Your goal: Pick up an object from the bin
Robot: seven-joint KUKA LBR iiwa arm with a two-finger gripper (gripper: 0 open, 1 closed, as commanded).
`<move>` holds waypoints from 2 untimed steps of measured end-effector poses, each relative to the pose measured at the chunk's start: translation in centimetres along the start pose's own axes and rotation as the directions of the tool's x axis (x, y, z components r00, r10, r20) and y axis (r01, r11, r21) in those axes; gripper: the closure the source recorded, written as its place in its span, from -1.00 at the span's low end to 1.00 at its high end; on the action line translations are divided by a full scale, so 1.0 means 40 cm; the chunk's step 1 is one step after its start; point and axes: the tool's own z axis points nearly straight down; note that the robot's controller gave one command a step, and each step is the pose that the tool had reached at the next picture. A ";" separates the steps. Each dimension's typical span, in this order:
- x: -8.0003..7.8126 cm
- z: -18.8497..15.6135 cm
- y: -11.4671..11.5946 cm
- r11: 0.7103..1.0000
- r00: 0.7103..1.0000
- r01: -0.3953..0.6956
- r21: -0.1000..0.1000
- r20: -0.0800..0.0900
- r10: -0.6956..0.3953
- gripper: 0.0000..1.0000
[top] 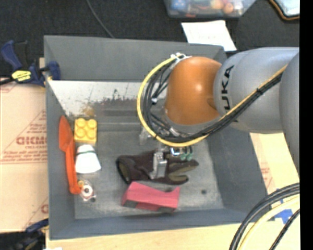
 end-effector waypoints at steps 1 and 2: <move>0.001 0.002 -0.005 1.000 1.000 -0.004 0.000 0.012 0.004 -1.00; -0.028 0.198 -0.146 0.994 0.994 0.113 0.002 0.007 -0.113 -1.00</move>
Offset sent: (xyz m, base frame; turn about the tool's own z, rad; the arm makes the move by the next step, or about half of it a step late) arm 0.0172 -0.0539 -0.0778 -0.1171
